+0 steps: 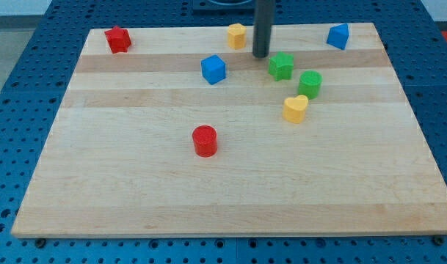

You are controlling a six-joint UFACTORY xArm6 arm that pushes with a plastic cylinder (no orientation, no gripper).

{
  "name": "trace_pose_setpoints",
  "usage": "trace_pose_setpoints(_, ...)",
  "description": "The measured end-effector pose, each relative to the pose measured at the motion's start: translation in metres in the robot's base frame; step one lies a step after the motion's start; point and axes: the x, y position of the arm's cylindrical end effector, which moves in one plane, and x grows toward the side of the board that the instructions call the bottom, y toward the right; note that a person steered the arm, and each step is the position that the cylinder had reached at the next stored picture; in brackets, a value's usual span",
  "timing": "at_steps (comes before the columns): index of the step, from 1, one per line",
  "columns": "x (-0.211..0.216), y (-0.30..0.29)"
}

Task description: Push the blue cube towards the center left

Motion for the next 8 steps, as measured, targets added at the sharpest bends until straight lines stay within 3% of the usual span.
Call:
trace_pose_setpoints(3,0.052,-0.079)
trace_pose_setpoints(8,0.085,-0.196)
